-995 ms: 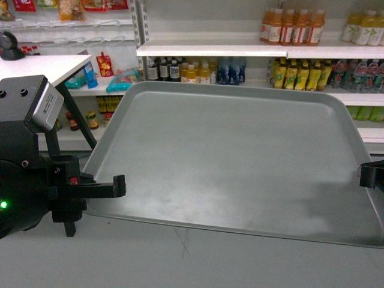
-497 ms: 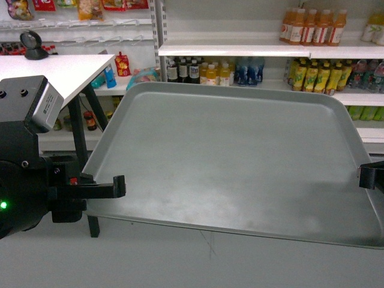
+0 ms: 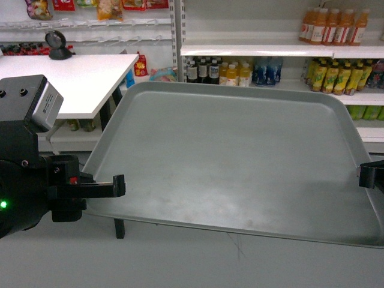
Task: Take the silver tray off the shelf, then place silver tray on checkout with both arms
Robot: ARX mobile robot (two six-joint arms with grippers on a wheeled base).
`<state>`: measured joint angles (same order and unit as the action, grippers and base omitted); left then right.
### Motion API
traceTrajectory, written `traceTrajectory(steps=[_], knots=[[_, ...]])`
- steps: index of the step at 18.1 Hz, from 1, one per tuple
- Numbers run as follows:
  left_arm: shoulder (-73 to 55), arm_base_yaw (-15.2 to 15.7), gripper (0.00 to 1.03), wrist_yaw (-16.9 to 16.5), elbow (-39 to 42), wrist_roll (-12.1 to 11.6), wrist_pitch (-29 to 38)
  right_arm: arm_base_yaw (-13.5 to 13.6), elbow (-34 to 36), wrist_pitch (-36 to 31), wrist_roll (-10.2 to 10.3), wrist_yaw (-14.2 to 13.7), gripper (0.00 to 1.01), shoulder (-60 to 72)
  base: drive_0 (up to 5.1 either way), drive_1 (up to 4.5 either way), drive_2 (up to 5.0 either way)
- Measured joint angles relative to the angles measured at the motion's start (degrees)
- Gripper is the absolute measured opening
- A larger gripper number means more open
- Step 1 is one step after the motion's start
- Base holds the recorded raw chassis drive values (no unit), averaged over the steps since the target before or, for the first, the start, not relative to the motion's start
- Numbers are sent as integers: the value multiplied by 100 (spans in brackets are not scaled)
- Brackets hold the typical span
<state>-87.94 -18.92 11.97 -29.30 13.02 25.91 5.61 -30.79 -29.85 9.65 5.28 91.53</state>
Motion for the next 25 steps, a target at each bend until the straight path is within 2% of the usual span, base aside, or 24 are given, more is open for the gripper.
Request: traceTrajectory(steps=[25], knots=[[0,0,3,7,0,0,7,2,0,-15,0,4,3,0,-499,247,247]])
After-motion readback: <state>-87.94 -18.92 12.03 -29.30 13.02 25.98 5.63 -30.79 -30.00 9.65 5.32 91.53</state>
